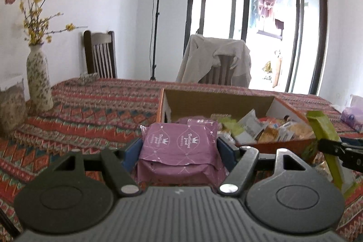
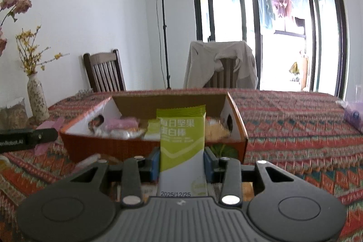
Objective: Organize snacks
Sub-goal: 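Carry the bar and pink packet over the box and open both grippers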
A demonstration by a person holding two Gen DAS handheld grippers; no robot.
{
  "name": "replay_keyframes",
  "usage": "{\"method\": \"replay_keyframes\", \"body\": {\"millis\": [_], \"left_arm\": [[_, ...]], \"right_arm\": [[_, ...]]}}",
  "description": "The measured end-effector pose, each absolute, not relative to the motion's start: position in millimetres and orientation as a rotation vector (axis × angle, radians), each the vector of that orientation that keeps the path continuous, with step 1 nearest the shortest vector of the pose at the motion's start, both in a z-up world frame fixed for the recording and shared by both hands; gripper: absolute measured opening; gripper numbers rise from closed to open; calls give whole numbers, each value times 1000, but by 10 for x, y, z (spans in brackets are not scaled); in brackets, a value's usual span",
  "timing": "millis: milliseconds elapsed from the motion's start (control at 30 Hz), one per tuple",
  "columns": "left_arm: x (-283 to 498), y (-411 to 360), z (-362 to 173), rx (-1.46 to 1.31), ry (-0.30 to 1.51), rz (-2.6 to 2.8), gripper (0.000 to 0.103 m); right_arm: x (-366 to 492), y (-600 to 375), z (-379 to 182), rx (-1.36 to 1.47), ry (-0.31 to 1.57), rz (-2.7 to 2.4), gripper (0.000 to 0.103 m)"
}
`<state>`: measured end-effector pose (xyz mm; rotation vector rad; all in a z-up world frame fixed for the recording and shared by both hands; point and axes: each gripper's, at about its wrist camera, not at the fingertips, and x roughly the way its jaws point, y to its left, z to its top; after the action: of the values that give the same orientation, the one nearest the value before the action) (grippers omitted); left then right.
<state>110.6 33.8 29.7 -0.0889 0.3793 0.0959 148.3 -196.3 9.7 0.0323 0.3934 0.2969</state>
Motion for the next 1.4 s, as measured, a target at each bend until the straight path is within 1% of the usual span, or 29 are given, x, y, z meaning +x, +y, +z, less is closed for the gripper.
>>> {"method": "replay_keyframes", "body": {"millis": [233,733,1033,1400], "left_arm": [[1296,200,423,-71,331,70,73],[1899,-52,594,-58,275,55,73],[2220,-79,485,-67,264,104,73],[2339,24,235,-57,325,94,73]], "right_arm": [[1767,-1890,322,42,329,305,38],[2546,-1648,515,63,305,312,38],[2890,-1578,321,105,336,293,38],[3011,-1611,37,119,412,319,38]]}}
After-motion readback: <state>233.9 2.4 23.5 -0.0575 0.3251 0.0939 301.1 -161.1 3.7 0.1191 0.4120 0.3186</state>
